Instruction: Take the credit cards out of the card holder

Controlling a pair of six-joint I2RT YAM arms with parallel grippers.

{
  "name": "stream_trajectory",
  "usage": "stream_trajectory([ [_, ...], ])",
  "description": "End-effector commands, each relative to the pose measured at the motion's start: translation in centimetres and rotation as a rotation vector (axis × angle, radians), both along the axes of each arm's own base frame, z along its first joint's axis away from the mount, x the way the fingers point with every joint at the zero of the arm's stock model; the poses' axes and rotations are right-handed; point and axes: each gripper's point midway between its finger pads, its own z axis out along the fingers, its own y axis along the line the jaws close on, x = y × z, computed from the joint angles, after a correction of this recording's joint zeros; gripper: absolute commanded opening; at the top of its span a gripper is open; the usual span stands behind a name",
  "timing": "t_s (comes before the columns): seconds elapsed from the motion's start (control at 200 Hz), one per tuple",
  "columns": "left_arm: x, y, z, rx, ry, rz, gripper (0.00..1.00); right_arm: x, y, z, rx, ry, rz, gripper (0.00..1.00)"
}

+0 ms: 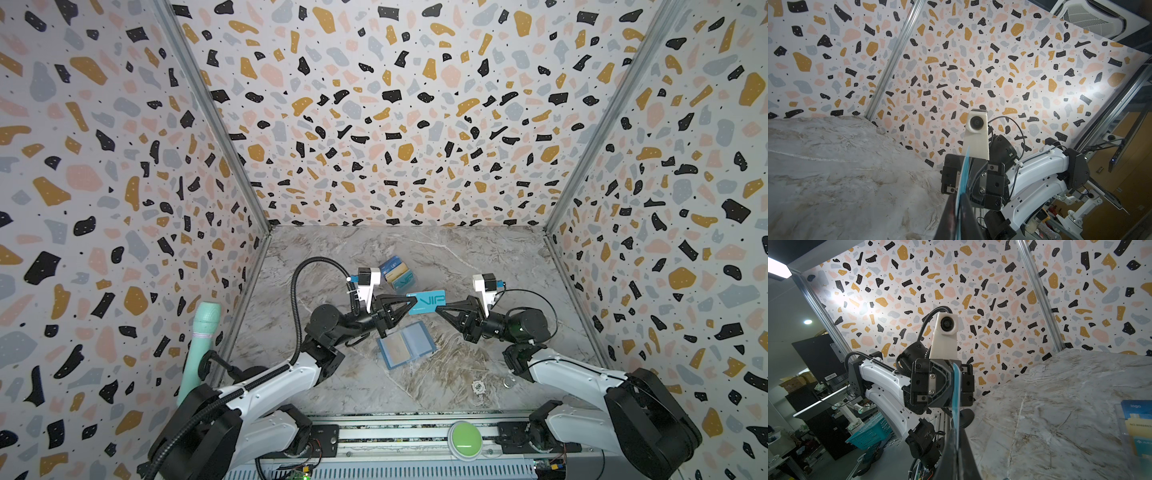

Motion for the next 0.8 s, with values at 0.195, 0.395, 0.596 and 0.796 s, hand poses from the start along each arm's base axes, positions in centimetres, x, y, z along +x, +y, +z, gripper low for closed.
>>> stream_trajectory([
  [0.195, 1.6, 1.0, -1.4, 0.375, -0.082, 0.136, 0.42, -1.4, -0.6, -0.1, -0.127, -0.072, 0.024, 0.0],
  [0.395, 0.8, 1.5, 0.1, 0.582, -0.166, 0.085, 0.5, -1.9, -0.9, -2.4, -0.304, -0.079, 0.015, 0.0],
  [0.596, -1.4, 0.8, -1.4, 0.717, -0.213, -0.124, 0.5, -2.8, -0.9, -3.2, -0.348, -0.085, 0.063, 0.0],
  [0.796, -2.1, 0.2, -2.9, 0.757, -0.223, -0.243, 0.47, -3.2, 0.0, -3.1, -0.38, -0.103, 0.15, 0.0],
])
